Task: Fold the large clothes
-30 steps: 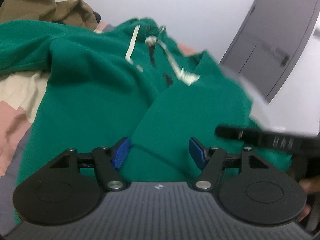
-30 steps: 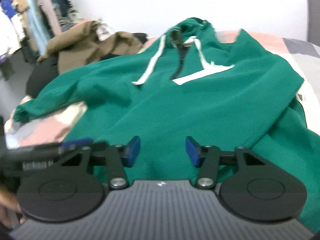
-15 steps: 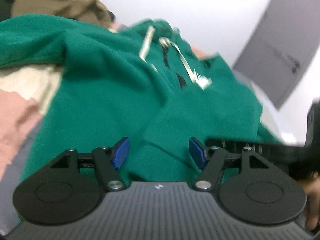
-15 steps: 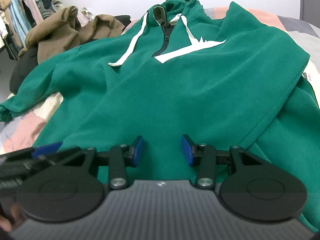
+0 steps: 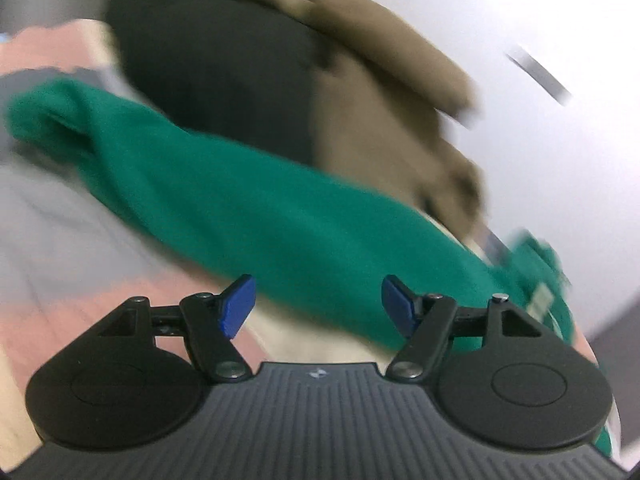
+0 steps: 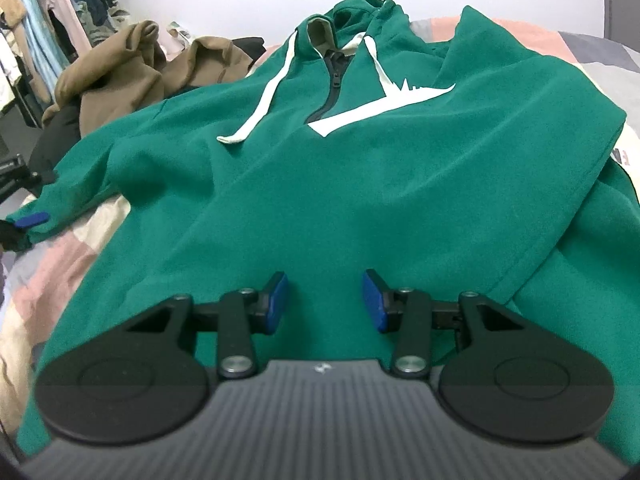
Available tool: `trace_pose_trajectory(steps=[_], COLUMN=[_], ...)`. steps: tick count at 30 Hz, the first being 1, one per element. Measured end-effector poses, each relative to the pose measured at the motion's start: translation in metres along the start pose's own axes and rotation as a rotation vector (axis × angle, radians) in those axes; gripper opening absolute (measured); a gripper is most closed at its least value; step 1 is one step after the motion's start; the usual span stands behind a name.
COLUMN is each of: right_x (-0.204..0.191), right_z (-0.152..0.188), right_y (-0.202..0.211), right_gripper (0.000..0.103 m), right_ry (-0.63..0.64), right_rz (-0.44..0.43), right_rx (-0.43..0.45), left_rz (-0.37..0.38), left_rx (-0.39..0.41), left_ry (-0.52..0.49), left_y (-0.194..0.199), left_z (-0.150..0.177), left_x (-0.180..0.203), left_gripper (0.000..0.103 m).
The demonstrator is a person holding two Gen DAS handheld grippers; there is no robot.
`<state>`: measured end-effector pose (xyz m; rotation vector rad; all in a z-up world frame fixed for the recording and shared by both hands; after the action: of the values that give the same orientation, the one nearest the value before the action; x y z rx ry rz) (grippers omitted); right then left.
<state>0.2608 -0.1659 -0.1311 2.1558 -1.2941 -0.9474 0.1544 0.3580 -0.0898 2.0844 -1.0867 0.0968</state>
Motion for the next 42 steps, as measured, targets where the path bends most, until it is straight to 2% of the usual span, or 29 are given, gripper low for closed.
trace_pose_trajectory(steps=[3, 5, 9, 12, 14, 15, 16, 19, 20, 23, 26, 30, 33, 37, 42], right_x=[0.001, 0.002, 0.002, 0.000, -0.001, -0.003, -0.003, -0.005, -0.006, -0.005, -0.003, -0.001, -0.005, -0.007, 0.002], right_z=[-0.002, -0.003, -0.002, -0.004, -0.005, -0.005, -0.005, -0.008, -0.008, -0.011, -0.014, -0.015, -0.017, -0.017, -0.018], right_y=[-0.002, -0.004, -0.008, -0.012, -0.014, -0.015, -0.015, -0.017, -0.017, -0.016, -0.012, 0.000, 0.017, 0.041, 0.071], right_gripper=[0.044, 0.044, 0.044, 0.044, 0.044, 0.044, 0.044, 0.044, 0.044, 0.044, 0.044, 0.045, 0.045, 0.045, 0.045], right_ry=[-0.008, -0.011, -0.007, 0.009, 0.025, 0.033, 0.038, 0.040, 0.037, 0.017, -0.009, -0.034, -0.008, 0.025, -0.003], right_rz=[-0.006, -0.007, -0.003, 0.009, 0.021, 0.029, 0.035, 0.053, 0.057, 0.060, 0.052, 0.032, 0.007, -0.016, -0.054], right_rx=[0.000, 0.001, 0.007, 0.011, 0.014, 0.015, 0.015, 0.015, 0.015, 0.016, 0.030, 0.048, 0.091, 0.144, 0.201], left_rz=[-0.071, -0.112, -0.143, -0.146, -0.133, -0.136, -0.153, -0.188, -0.184, -0.201, -0.176, -0.140, -0.075, -0.032, 0.050], left_rx=[0.030, 0.067, 0.108, 0.123, 0.134, 0.136, 0.134, 0.131, 0.146, 0.180, 0.250, 0.339, 0.393, 0.448, 0.477], left_ry=[0.138, 0.265, 0.454, 0.531, 0.540, 0.528, 0.500, 0.410, 0.384, 0.282, 0.183, -0.042, -0.160, -0.328, -0.483], left_y=[-0.009, -0.011, -0.022, -0.035, -0.036, -0.038, -0.040, -0.039, -0.034, -0.017, 0.014, 0.065, 0.101, 0.142, 0.177], left_z=[-0.030, -0.046, -0.064, -0.075, -0.082, -0.085, -0.089, -0.093, -0.093, -0.105, -0.122, -0.147, -0.155, -0.142, -0.103], left_x=[-0.054, -0.093, -0.148, -0.177, -0.192, -0.195, -0.195, -0.193, -0.190, -0.170, -0.138, -0.069, -0.009, 0.080, 0.187], left_gripper=[0.075, 0.075, 0.074, 0.074, 0.073, 0.069, 0.055, 0.027, 0.025, 0.021, 0.019, 0.019, 0.019, 0.019, 0.019])
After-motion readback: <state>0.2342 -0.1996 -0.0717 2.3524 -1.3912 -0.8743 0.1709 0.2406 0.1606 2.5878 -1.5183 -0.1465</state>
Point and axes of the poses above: each gripper's, at about its wrist camera, not at the fingertips, and y roughly against the way its jaws point, x to its right, z to its underside, the point moved 5 cm from there along -y, roughly the way its jaws point, and after that the axes turned 6 degrees about -y, right-handed, at the moved point
